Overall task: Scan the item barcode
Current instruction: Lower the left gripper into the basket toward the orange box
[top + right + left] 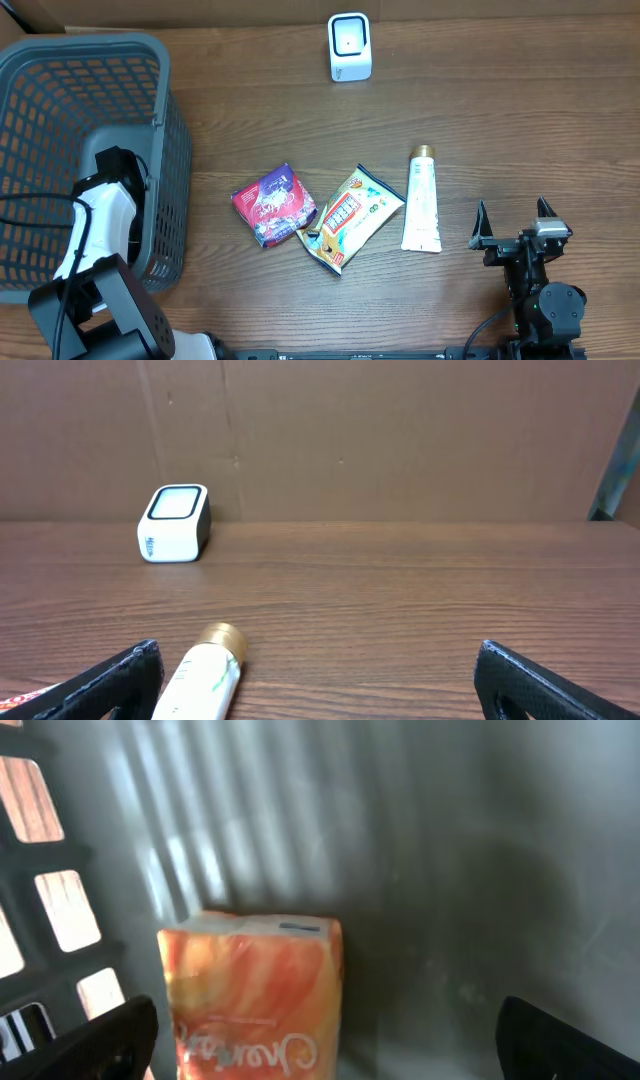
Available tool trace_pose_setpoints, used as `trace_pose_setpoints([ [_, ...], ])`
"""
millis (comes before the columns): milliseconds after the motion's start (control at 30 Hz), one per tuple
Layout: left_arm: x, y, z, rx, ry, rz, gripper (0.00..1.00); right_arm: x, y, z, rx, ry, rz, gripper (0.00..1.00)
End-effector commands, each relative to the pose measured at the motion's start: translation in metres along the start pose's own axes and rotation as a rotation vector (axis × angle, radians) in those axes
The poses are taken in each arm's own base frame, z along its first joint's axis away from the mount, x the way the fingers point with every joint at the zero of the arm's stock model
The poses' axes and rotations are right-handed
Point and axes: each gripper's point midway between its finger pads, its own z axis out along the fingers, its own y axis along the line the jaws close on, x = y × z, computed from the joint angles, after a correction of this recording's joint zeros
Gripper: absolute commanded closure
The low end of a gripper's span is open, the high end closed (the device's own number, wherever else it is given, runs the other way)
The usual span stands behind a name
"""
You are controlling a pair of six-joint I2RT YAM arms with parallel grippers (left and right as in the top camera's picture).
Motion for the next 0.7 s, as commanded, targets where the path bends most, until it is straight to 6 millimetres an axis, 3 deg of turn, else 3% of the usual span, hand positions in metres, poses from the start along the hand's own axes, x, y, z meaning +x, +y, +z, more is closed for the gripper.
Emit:
trace_pose_setpoints([
  [0,0.0006,0.0048,0.0046,-0.018,-0.003,-0.042,0.00,0.0016,-0.0020,0.0003,0.011,-0.004,0.004,0.00],
  [100,0.0002,0.0034,0.0046,-0.012,-0.003,-0.058,0.02,0.0016,-0.0020,0.0003,0.011,-0.004,0.004,0.00],
  [133,-0.0002,0.0028,0.0046,-0.010,-0.005,-0.058,0.09,0.0016,-0.0020,0.0003,0.011,-0.004,0.004,0.00],
  [200,-0.0004,0.0022,0.0046,-0.007,-0.006,-0.059,0.34,0.0016,-0.0020,0.0003,0.011,-0.004,0.004,0.00],
  [233,-0.0001,0.0019,0.0046,-0.005,-0.003,-0.059,0.41,0.0016,-0.0020,0.0003,0.011,-0.004,0.004,0.00],
  [400,0.0010,0.0033,0.0051,-0.011,0.000,-0.057,0.53,0.0016,-0.0020,0.0003,0.011,-0.004,0.004,0.00],
  [500,0.0033,0.0051,0.0073,-0.017,0.004,-0.055,0.66,0.0016,-0.0020,0.0003,0.011,-0.004,0.004,0.00],
  [600,0.0048,0.0064,0.0087,-0.021,0.007,-0.053,0.92,0.0016,-0.0020,0.0003,0.011,-0.004,0.003,0.00],
  [667,0.0043,0.0060,0.0087,-0.020,0.005,-0.053,0.96,0.0016,-0.0020,0.0003,0.011,-0.004,0.004,0.00],
])
